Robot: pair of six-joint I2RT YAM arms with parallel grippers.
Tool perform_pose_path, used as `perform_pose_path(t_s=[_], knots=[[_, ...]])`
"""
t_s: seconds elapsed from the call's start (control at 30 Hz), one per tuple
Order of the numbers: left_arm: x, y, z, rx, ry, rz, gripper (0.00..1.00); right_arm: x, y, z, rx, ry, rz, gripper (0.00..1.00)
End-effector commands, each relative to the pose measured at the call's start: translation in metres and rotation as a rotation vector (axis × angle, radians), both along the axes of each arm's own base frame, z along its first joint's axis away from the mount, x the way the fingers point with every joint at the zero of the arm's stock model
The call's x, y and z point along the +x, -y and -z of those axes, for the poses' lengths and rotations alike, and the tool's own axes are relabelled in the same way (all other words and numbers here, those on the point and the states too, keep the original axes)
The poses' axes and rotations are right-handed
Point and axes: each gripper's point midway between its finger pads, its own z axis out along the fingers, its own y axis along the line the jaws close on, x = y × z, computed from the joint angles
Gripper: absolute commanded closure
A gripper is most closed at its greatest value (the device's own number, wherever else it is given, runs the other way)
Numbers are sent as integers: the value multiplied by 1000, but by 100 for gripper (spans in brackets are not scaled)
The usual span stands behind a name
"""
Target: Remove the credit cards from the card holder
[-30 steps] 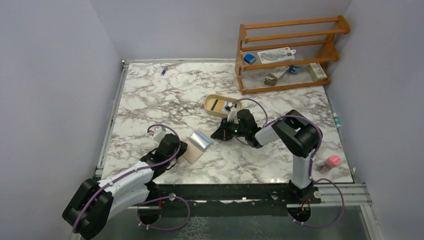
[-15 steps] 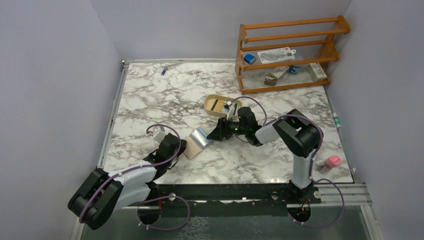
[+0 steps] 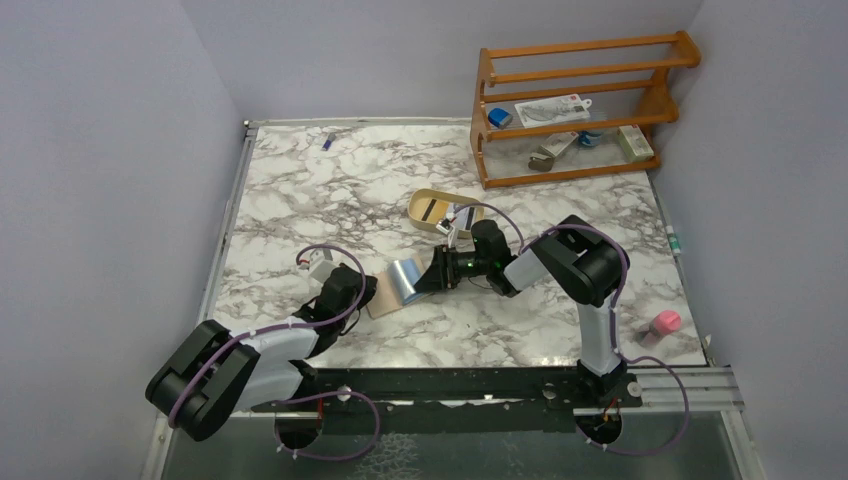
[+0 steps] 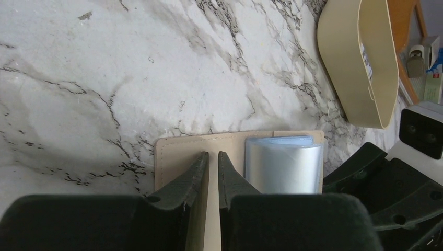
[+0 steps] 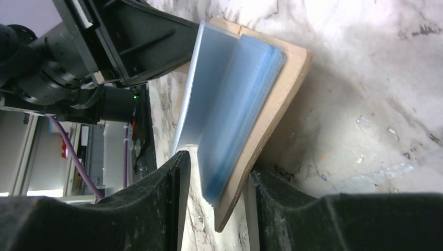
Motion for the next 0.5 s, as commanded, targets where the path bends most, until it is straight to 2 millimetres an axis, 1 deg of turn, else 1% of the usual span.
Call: perform_pose_path(t_s=[0.0, 0.03, 0.13, 0.2, 0.3, 0.37, 0.47], knots=[[-29, -11, 39, 96, -148, 52, 87, -15, 5, 13, -42, -57, -42, 58], [-29, -11, 39, 98, -147, 52, 87, -16, 5, 13, -40, -56, -43, 59], [-30, -12, 39, 101, -149, 53, 87, -18, 6, 12, -28, -56, -38, 59], [-31, -13, 40, 103, -148, 55, 87, -18, 7, 10, -17, -47, -31, 57], [-32, -14, 40, 106, -147, 55, 87, -17, 10, 3, 18, -30, -12, 50], [-32, -15, 40, 108, -144, 56, 87, -15, 13, -4, 51, -20, -3, 48], [-32, -15, 40, 109, -143, 58, 87, -14, 15, -13, 107, -18, -3, 49]])
